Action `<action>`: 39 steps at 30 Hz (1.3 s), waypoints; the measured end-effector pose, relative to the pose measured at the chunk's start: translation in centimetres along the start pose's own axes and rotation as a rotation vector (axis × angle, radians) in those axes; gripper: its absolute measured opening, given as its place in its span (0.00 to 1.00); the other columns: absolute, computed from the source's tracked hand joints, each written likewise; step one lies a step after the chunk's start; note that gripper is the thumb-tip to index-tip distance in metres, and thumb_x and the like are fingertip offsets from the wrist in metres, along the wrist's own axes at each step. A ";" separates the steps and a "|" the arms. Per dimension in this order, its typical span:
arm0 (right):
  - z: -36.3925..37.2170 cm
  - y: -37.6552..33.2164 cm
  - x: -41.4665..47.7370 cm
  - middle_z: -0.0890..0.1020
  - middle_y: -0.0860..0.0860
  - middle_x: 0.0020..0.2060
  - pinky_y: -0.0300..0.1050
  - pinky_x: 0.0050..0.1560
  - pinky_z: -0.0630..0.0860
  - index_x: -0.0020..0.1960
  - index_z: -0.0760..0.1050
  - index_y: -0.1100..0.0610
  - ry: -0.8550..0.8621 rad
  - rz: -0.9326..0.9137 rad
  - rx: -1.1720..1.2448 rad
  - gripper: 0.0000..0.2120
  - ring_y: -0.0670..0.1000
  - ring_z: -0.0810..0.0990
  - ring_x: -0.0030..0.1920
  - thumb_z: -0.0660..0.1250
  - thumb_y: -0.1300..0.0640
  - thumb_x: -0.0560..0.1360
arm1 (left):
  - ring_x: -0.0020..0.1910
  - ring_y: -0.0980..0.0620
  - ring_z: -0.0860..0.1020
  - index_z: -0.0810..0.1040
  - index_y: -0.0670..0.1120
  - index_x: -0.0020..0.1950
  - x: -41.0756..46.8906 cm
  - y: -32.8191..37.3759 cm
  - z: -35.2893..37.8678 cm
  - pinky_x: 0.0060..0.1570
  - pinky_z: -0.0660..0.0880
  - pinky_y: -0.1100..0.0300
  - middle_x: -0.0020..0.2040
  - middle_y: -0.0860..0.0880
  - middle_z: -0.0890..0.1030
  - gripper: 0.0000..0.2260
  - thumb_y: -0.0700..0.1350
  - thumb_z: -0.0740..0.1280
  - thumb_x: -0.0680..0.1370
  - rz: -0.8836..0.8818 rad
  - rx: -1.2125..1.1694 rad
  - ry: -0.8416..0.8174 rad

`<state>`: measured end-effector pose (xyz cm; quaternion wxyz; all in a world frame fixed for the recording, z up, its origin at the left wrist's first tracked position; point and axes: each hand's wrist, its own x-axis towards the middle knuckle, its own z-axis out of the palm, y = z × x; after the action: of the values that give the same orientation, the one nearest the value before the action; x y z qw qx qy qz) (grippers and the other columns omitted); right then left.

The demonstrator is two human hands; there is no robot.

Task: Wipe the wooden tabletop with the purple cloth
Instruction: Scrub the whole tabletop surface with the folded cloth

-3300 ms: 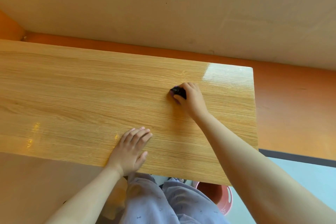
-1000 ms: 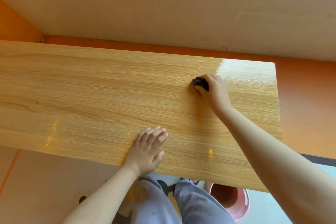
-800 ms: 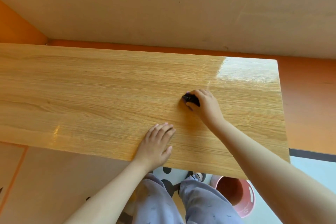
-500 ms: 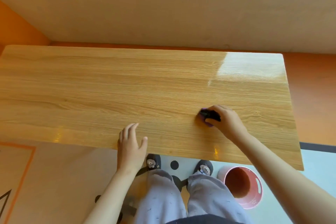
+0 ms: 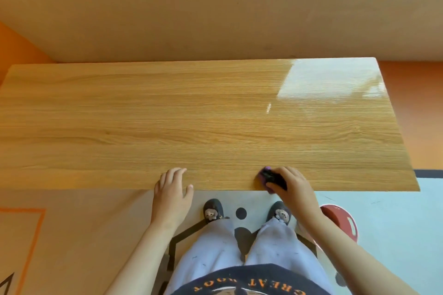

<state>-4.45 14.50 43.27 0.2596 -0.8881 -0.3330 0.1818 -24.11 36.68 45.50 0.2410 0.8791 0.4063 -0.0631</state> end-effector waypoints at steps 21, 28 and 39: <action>3.8 -7.6 3.3 0.79 0.50 0.46 0.43 0.44 0.69 0.52 0.76 0.56 0.262 0.242 0.151 0.11 0.52 0.77 0.48 0.72 0.58 0.71 | 0.73 0.54 0.59 0.60 0.50 0.76 -0.3 -3.7 -2.6 0.74 0.50 0.56 0.74 0.55 0.62 0.25 0.53 0.59 0.80 0.198 0.174 -0.141; 6.0 -12.2 8.8 0.79 0.52 0.51 0.43 0.45 0.67 0.56 0.75 0.56 0.115 0.093 0.068 0.12 0.54 0.75 0.54 0.68 0.57 0.74 | 0.71 0.54 0.64 0.68 0.49 0.72 0.1 -5.6 -4.5 0.71 0.57 0.57 0.70 0.55 0.69 0.20 0.50 0.61 0.80 -0.008 0.013 0.025; 10.7 -21.8 12.9 0.79 0.51 0.51 0.44 0.48 0.71 0.55 0.77 0.56 -0.060 -0.110 0.232 0.13 0.52 0.75 0.53 0.69 0.60 0.71 | 0.70 0.48 0.66 0.71 0.44 0.70 1.5 -14.1 -8.4 0.68 0.61 0.52 0.70 0.49 0.71 0.20 0.47 0.64 0.79 -0.281 0.068 0.179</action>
<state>-11.42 41.01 45.54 0.3601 -0.8266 -0.3657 0.2311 -34.28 49.53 47.17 0.1629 0.8233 0.5428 -0.0315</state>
